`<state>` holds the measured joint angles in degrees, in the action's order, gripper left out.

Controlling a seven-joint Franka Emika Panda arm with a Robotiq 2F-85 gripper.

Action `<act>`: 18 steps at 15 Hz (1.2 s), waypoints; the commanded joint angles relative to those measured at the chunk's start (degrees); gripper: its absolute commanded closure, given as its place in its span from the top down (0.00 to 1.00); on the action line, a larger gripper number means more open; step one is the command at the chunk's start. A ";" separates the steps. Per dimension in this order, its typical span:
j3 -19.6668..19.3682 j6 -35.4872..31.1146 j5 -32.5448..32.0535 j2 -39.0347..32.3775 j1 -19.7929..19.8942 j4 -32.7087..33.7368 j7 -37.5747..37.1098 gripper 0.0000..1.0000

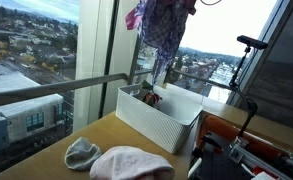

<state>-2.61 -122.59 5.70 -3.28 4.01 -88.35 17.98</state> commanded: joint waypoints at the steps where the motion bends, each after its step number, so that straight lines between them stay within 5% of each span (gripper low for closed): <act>1: -0.21 -2.57 -4.87 1.14 -0.35 -9.56 -0.13 0.00; 9: -2.71 -4.66 -11.56 -4.65 2.34 -18.21 -1.22 0.00; 18: -0.65 -7.79 -12.01 -9.63 0.04 -23.31 -2.63 0.00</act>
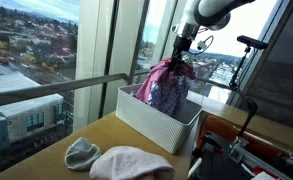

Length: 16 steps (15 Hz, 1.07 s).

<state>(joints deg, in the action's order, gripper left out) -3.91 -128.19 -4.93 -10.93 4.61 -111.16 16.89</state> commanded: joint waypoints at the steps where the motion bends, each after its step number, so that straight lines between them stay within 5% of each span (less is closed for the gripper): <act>1: 0.72 -2.84 -1.49 -2.94 -0.77 -0.72 -1.87 0.00; 6: 0.82 -5.90 -2.34 -7.82 -1.63 -0.59 -3.70 0.00; 7: 0.79 -6.06 -2.48 -8.34 -1.79 -0.46 -4.00 0.25; 8: 0.74 -6.33 -2.64 -8.61 -1.90 -0.47 -4.20 0.26; 16: 1.64 -4.35 -2.69 -0.53 -2.35 1.96 -3.52 0.84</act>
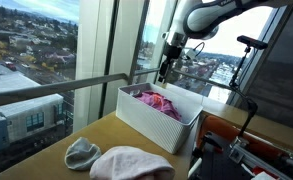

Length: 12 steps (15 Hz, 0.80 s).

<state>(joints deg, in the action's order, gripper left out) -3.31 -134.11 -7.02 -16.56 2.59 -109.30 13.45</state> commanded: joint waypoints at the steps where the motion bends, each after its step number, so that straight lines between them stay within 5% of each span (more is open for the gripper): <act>1: 1.58 1.63 -0.57 6.40 -0.88 0.15 -0.21 0.90; 3: 3.14 0.93 -1.01 8.73 -2.52 -0.84 -1.04 1.00; 12: 12.52 0.32 -0.62 6.30 -13.15 -7.39 -7.73 1.00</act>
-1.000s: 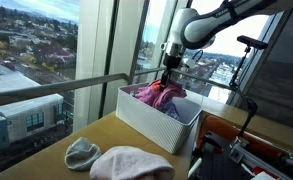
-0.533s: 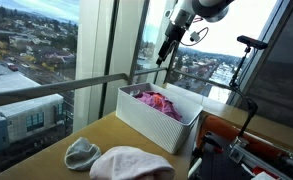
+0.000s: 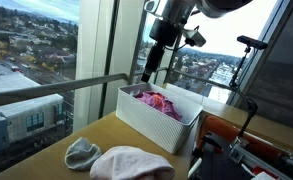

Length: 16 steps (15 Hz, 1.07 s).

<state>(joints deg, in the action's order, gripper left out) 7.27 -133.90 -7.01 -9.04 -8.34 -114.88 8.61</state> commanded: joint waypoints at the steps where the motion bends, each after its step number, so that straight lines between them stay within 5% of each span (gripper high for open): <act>1: 2.65 0.38 -0.50 -1.74 -3.18 -2.43 -3.81 1.00; 16: 7.06 -0.19 0.84 -16.06 -12.34 -4.10 -14.17 1.00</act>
<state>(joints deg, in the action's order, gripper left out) 14.01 -133.99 -6.81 -22.21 -19.83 -121.00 -4.25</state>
